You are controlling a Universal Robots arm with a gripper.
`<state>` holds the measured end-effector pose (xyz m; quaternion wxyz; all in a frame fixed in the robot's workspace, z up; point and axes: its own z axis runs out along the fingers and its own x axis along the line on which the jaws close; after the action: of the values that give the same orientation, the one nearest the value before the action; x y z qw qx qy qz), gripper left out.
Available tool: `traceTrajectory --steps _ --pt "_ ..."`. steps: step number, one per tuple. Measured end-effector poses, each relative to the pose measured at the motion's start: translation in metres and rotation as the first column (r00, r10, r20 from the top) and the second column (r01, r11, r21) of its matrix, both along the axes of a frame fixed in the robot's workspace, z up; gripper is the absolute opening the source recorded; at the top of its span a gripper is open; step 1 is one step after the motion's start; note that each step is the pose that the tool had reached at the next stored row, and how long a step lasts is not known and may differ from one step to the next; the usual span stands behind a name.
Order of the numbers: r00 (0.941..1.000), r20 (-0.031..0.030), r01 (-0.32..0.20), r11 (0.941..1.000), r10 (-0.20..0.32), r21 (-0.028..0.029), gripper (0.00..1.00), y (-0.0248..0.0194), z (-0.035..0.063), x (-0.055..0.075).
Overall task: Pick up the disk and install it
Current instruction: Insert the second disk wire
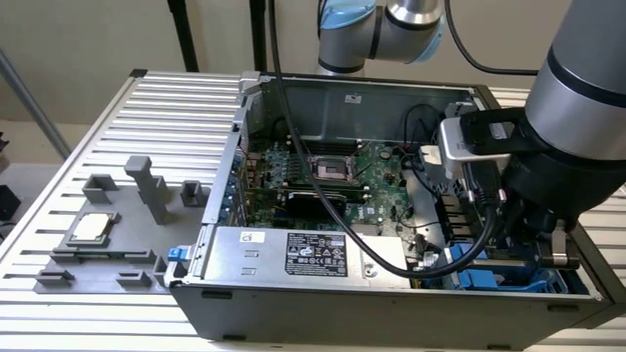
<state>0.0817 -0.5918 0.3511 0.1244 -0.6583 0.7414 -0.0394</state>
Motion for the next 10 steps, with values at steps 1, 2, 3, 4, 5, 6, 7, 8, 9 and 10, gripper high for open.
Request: traceTrajectory --steps 1,2,3,4,5,6,7,8,9,10 --pt "1.0000 0.0019 -0.002 1.0000 0.002 0.0004 0.16 0.0000 -0.0012 0.0000" --pt "1.0000 0.0040 -0.003 1.0000 0.003 0.0009 0.16 0.0000 -0.0023 0.0000" --pt "1.0000 0.0061 -0.005 1.0000 0.005 0.0014 0.16 0.0000 -0.0034 0.0000" --pt "0.9999 0.0083 -0.007 1.0000 0.007 0.0021 0.16 0.0000 -0.0046 0.0000" --pt "0.9999 0.0105 -0.009 1.0000 0.009 0.0025 0.16 0.0000 -0.0056 0.0000" --pt "0.9999 0.0127 -0.011 0.9999 0.011 0.0028 0.16 0.0000 -0.0067 0.0000" --pt "0.9998 0.0150 -0.013 0.9999 0.013 0.0032 0.16 0.0000 -0.0079 0.0000" --pt "0.9997 0.0169 -0.015 0.9999 0.015 0.0035 0.16 0.0000 -0.0090 0.0000" --pt "0.9997 0.0190 -0.017 0.9998 0.017 0.0040 0.16 0.0000 -0.0100 0.0000" --pt "0.9996 0.0210 -0.019 0.9998 0.019 0.0046 0.16 0.0000 -0.0111 0.0000"
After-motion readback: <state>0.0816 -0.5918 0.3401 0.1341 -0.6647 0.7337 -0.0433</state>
